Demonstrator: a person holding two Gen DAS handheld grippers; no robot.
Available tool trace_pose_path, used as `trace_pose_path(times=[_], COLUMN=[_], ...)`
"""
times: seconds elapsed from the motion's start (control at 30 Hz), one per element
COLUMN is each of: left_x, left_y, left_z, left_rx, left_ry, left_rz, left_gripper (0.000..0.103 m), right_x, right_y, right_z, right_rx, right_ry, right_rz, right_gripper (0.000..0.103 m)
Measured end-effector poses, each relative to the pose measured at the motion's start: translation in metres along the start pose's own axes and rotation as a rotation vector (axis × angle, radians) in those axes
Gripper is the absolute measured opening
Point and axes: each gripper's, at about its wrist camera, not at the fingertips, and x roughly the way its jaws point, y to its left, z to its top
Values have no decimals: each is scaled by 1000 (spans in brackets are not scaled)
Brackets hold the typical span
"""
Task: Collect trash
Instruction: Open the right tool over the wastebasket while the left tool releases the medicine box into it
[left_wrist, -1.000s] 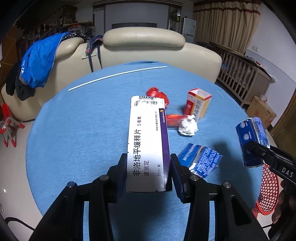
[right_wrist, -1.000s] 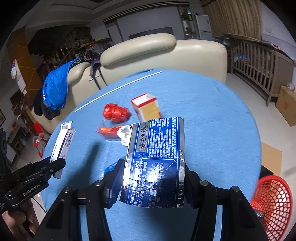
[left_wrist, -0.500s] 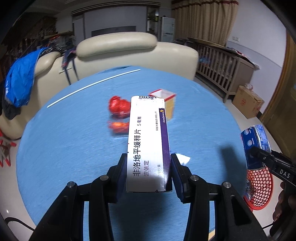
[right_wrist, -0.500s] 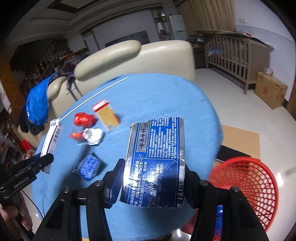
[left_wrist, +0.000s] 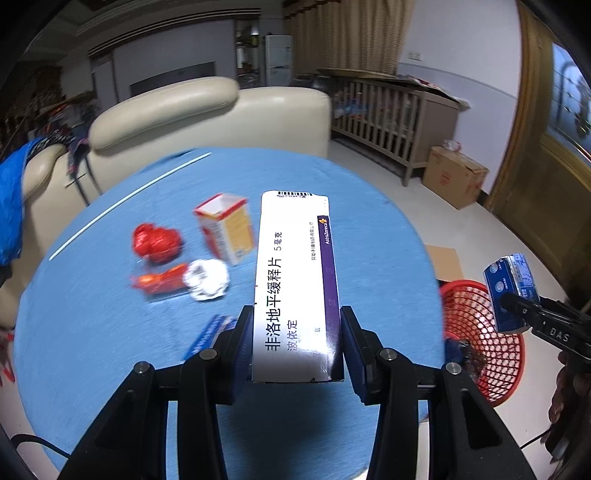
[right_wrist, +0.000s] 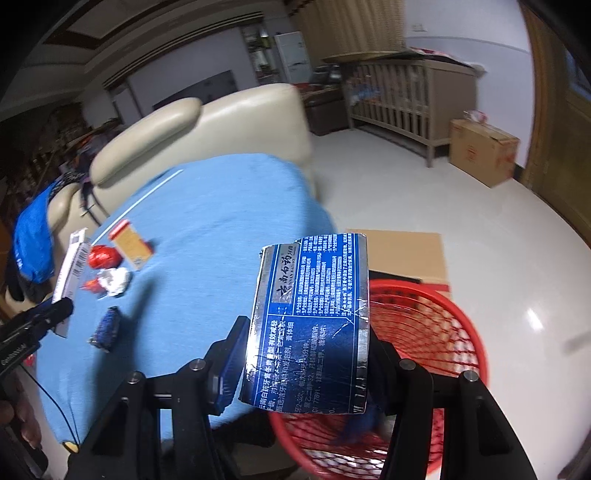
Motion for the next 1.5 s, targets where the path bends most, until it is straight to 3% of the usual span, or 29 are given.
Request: trace_pose_path(times=[0.4, 0.67, 0.9, 0.97, 1.1, 1.4, 1.5], left_x=[5, 13, 22, 28, 36, 62, 73], left_y=[-82, -136, -157, -168, -185, -214, -221], left_z=[4, 1, -2, 0, 0, -3, -4], left_rx=[154, 255, 298, 314, 347, 416, 442], left_ry=[19, 42, 66, 76, 90, 156, 188], left_rz=[-111, -178, -194, -201, -215, -226, -229], left_gripper=[47, 47, 47, 47, 47, 47, 64], right_x=[-4, 17, 31, 32, 26, -3, -12], right_y=[-75, -98, -111, -114, -122, -146, -149], right_z=[-21, -30, -37, -36, -33, -25, -22], right_rx=[96, 104, 130, 138, 172, 263, 286], right_ry=[26, 75, 110, 118, 93, 10, -17], right_rz=[-103, -134, -139, -138, -138, -126, -114], right_gripper=[59, 59, 62, 67, 75, 76, 76])
